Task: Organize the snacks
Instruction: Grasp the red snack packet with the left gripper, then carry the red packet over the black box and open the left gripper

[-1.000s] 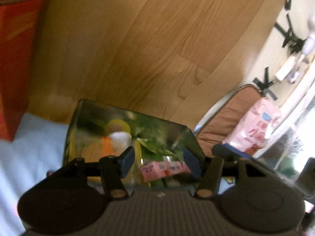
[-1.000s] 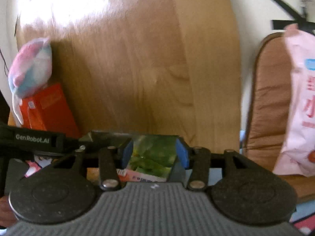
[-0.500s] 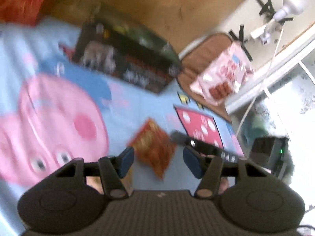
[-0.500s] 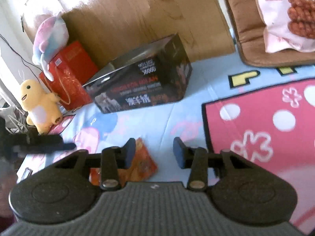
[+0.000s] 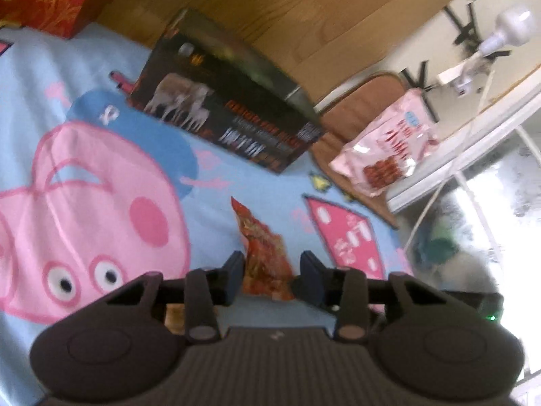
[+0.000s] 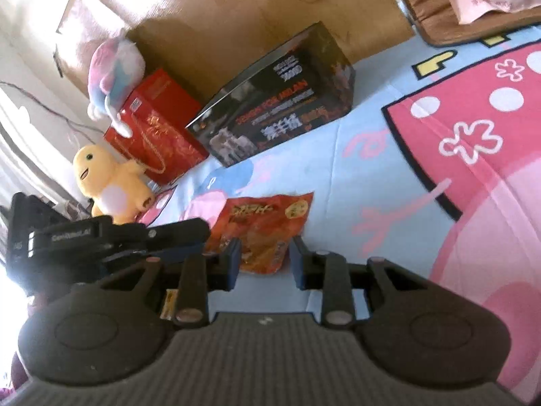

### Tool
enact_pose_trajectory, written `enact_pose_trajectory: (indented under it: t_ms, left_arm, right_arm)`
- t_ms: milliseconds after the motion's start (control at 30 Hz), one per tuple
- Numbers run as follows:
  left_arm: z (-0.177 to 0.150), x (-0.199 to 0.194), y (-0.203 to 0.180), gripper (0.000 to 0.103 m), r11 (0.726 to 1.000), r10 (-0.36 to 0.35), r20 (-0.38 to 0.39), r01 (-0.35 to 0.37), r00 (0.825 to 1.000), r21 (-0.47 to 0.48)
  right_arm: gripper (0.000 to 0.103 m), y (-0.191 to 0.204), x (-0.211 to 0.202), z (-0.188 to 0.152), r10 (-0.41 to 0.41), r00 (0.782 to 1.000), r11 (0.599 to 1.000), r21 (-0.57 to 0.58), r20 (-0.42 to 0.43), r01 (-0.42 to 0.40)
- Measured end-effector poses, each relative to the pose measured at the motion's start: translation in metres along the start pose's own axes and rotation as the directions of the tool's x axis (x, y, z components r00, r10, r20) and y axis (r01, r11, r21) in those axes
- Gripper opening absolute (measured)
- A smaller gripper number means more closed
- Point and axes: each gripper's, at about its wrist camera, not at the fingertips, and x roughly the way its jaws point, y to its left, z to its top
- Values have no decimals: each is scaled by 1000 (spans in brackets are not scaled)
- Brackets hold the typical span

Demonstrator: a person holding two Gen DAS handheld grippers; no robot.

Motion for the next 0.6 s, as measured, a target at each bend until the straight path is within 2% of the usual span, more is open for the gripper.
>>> enact_pose_trajectory:
  t_ms: [100,233,267,300,367,400,433,600]
  left_arm:
    - [6,0,0,43,999,-49,4,49,999,13]
    - [13,12,4,44,981,-192,-47,190,980,-41]
    - [14,15,2,39,982,-188,-49,187,981,-34]
    - [14,21,-1,31,989,-145,-56,145,988,-14]
    - [14,35,0,7,999,-42,-86,42,995,-2]
    - [13,42,4,7,1000,-3,-101,2,995,-11]
    - [13,46,9,7,1000,-2,-107,-1,994,-24]
    - [16,38,24,7,995,-53,-66,47,996,-90]
  right_arm:
    - [34,5,0,-3,-16,1000,997,-74,9,17]
    - [34,16,7,-5,-62,998,988,-142,29,66]
    - [34,18,8,-5,-74,997,985,-155,34,78]
    - [34,20,10,-5,-82,996,982,-167,37,87]
    - [34,23,12,-6,-82,996,978,-187,40,89]
    - [34,23,12,-6,-80,996,979,-186,41,86]
    - [34,21,12,-5,-74,996,981,-177,39,80]
    - [34,7,9,-1,-20,999,996,-88,29,22]
